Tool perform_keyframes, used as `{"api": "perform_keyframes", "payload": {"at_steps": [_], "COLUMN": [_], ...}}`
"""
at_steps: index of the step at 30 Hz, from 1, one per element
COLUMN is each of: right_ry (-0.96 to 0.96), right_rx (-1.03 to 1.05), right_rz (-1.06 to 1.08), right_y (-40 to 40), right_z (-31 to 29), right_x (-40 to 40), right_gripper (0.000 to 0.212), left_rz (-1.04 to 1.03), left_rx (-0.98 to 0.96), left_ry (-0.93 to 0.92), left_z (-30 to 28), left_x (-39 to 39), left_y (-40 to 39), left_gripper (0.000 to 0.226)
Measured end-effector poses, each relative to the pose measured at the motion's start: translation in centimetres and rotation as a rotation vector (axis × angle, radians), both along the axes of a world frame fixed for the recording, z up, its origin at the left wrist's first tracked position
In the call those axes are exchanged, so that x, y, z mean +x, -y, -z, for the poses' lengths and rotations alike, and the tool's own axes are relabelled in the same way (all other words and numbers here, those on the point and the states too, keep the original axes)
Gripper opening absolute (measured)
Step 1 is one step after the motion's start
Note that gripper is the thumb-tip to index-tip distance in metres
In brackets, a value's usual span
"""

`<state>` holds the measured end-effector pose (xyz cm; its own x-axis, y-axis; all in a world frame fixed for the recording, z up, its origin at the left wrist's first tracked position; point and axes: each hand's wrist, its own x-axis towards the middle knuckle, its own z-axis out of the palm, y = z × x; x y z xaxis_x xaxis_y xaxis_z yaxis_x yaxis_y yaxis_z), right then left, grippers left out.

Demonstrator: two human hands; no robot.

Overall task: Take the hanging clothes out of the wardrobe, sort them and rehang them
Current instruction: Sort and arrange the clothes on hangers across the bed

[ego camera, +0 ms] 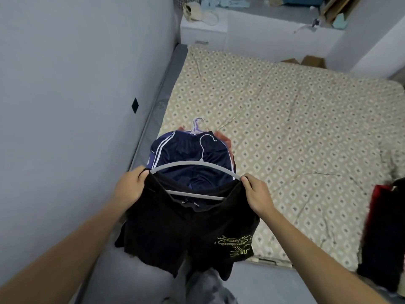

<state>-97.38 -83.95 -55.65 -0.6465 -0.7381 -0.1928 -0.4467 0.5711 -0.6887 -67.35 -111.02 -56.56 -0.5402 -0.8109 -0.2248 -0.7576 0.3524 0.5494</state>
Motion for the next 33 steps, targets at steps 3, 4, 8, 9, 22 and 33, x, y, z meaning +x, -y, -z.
{"api": "perform_keyframes", "payload": {"at_steps": [3,4,8,9,22,33], "right_ry": [-0.008,-0.045,-0.208,-0.205,0.144,-0.036], "right_rx": [0.084,0.122,0.267,0.271,0.177,0.178], "right_rz": [-0.013,-0.042,-0.116,-0.112,-0.072,-0.083], "right_y": [4.4,5.2,9.6,10.9,15.8,10.8], "right_z": [5.2,6.4,11.7,12.9,18.0,7.0], "right_x": [-5.4,-6.6,-11.1,-11.9,-13.5,-4.3], "right_gripper": [0.030,0.032,0.039,0.038,0.046,0.051], "left_rz": [0.017,0.019,0.001,-0.036,-0.054,0.163], "left_rx": [-0.022,-0.047,-0.082,-0.062,0.145,-0.112], "left_ry": [0.140,0.169,0.294,0.290,0.152,0.179], "left_z": [5.4,6.6,10.4,11.4,13.1,3.7], "left_x": [-4.9,-5.8,-10.3,-11.3,-13.5,-8.1], "left_y": [5.2,6.1,8.8,9.6,11.6,7.4], "left_gripper": [0.027,0.029,0.029,0.028,0.041,0.049]}}
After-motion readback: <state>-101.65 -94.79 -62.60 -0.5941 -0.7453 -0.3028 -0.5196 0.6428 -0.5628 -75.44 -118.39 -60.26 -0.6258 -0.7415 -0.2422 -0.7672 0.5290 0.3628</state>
